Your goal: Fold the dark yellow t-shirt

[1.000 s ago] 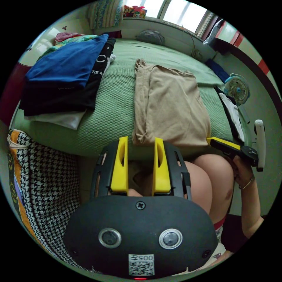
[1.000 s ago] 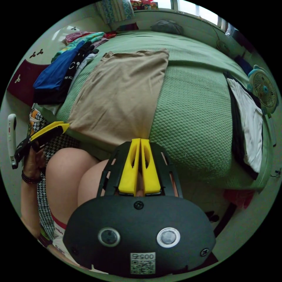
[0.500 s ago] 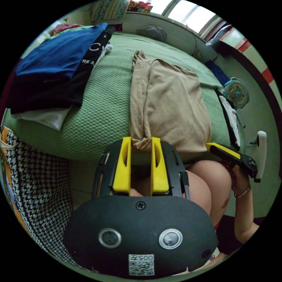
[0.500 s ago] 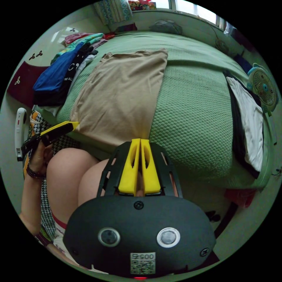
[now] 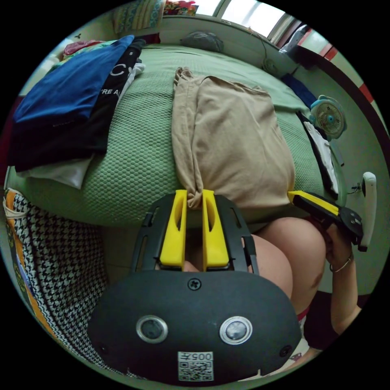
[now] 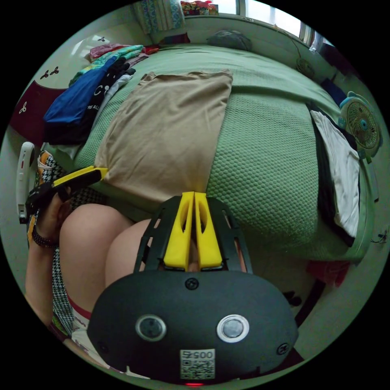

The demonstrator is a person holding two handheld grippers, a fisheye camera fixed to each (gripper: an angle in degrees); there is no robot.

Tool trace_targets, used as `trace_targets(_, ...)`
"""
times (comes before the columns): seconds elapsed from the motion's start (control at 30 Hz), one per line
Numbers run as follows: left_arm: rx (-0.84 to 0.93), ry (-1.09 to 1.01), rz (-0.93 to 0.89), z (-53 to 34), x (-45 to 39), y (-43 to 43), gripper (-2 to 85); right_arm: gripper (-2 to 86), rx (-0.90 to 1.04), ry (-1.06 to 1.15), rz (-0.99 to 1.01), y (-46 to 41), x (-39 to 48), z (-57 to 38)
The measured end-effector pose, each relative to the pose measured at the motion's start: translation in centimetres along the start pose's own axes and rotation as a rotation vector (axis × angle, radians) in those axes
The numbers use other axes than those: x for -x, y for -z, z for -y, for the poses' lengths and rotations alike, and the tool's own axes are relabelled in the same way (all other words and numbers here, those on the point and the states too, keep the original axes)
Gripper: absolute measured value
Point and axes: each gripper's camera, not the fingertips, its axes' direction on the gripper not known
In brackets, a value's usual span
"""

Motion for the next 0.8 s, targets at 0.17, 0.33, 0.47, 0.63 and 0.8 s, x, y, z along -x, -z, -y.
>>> trace_targets(0.17,0.000,-0.036,0.009,-0.3,0.2,0.7,5.9,5.2,-0.074,0.049,0.067,3.2,-0.1,1.5)
trace_targets(0.33,-0.017,-0.016,-0.012,-1.3,0.7,1.5,5.5,9.8,-0.209,0.025,0.051,6.3,-1.5,5.8)
trace_targets(0.47,-0.003,-0.029,-0.029,-1.7,1.2,2.2,5.4,11.0,-0.232,0.016,0.018,6.1,-2.2,11.9)
trace_targets(0.63,0.005,-0.057,-0.036,-2.2,1.8,3.4,5.4,11.1,-0.261,-0.030,0.021,4.7,-2.3,18.3)
trace_targets(0.8,0.018,-0.087,-0.028,-2.6,2.1,4.8,5.4,11.3,-0.183,-0.082,0.030,2.6,-1.6,23.2)
